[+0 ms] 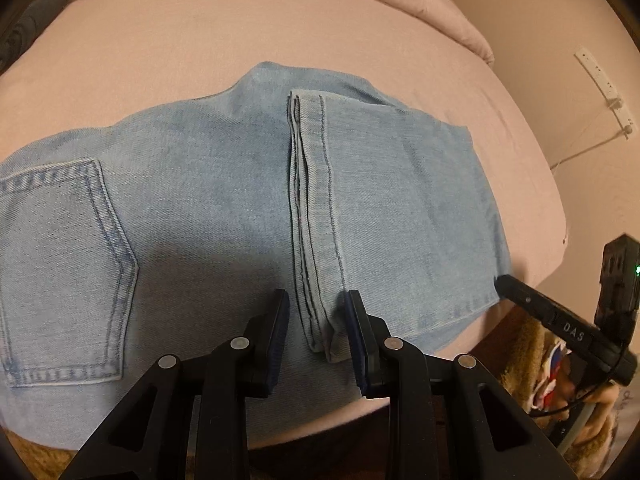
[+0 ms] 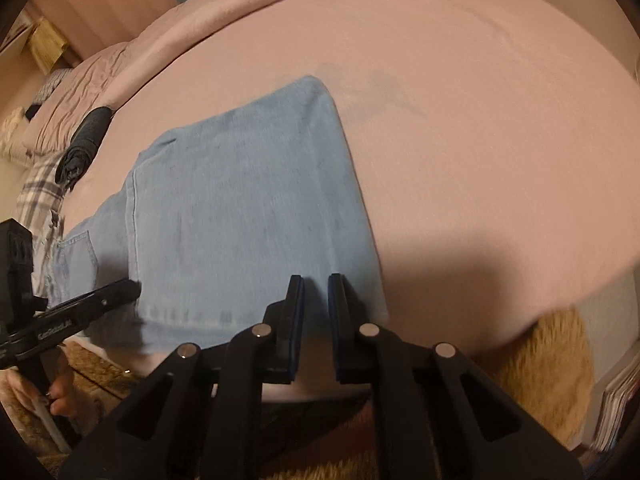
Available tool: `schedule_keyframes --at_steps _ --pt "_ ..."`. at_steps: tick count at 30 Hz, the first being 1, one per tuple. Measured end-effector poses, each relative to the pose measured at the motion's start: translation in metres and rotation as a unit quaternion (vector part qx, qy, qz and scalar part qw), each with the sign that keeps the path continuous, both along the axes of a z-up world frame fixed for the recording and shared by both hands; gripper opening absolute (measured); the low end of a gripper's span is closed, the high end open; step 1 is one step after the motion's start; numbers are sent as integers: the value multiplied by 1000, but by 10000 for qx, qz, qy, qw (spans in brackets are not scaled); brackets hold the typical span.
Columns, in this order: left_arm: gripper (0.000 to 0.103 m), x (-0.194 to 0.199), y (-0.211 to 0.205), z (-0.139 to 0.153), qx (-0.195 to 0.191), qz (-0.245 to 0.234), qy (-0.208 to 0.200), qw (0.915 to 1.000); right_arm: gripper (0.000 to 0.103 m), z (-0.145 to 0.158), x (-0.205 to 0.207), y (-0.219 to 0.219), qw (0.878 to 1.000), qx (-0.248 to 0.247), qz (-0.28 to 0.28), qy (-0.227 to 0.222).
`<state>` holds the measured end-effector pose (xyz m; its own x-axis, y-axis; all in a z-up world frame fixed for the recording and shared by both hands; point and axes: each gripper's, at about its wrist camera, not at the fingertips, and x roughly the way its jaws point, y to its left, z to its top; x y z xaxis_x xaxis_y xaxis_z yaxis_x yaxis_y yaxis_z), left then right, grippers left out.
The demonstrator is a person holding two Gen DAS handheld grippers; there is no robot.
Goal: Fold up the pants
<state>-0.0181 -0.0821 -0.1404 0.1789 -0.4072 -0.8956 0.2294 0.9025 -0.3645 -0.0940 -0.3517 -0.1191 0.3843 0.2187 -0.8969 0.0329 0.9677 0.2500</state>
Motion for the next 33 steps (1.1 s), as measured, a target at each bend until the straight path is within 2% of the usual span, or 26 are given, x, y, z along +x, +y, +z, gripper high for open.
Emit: schedule_keyframes --at_steps 2,5,7,8,10,13,16,19,20,22,23,25,27,29,31,33 --pt "28 6 0 12 -70 -34 -43 10000 9 4 -4 -3 10000 66 -14 59" --pt "28 17 -9 45 -352 -273 -577 9973 15 20 -6 -10 9996 275 -91 -45" --pt "28 29 -25 53 -427 -485 -720 9953 27 31 -5 -13 9991 288 -91 -291" --pt "28 35 -32 54 -460 -560 -751 9945 38 35 0 -16 9988 232 -130 -405" --pt "28 53 -54 49 -469 -678 -737 9939 40 38 14 -16 9987 92 -150 -482" --pt "28 75 -84 31 -316 -802 -737 9936 40 35 41 -11 9985 125 -75 -529" --pt "25 87 -98 5 239 -728 -636 9950 39 20 57 -4 9989 -303 -86 -338" --pt "22 89 -90 -2 135 -658 -717 9952 32 -3 56 -6 9991 -404 -155 -12" --pt "21 90 -89 -1 137 -712 -720 9948 31 -3 52 -8 9992 -355 -129 -139" --pt "6 92 -80 -2 338 -562 -759 9950 22 -3 44 -9 9994 -290 32 -173" --pt "6 93 -77 -3 296 -541 -732 9954 13 -3 42 -10 9997 -187 63 -176" --pt "6 95 -68 -4 145 -552 -677 9961 11 -3 36 -16 9997 -90 36 -204" --pt "6 93 -64 -1 206 -565 -709 9957 10 -3 32 -20 9998 -16 -38 -200" --pt "6 93 -57 0 322 -562 -824 9945 9 -1 26 -18 9997 -157 -34 -190" --pt "6 95 -46 -1 126 -474 -703 9963 9 1 22 -15 9995 -265 -31 -187" --pt "6 92 -39 1 135 -388 -733 9965 9 0 16 -16 9994 -310 -27 -176"
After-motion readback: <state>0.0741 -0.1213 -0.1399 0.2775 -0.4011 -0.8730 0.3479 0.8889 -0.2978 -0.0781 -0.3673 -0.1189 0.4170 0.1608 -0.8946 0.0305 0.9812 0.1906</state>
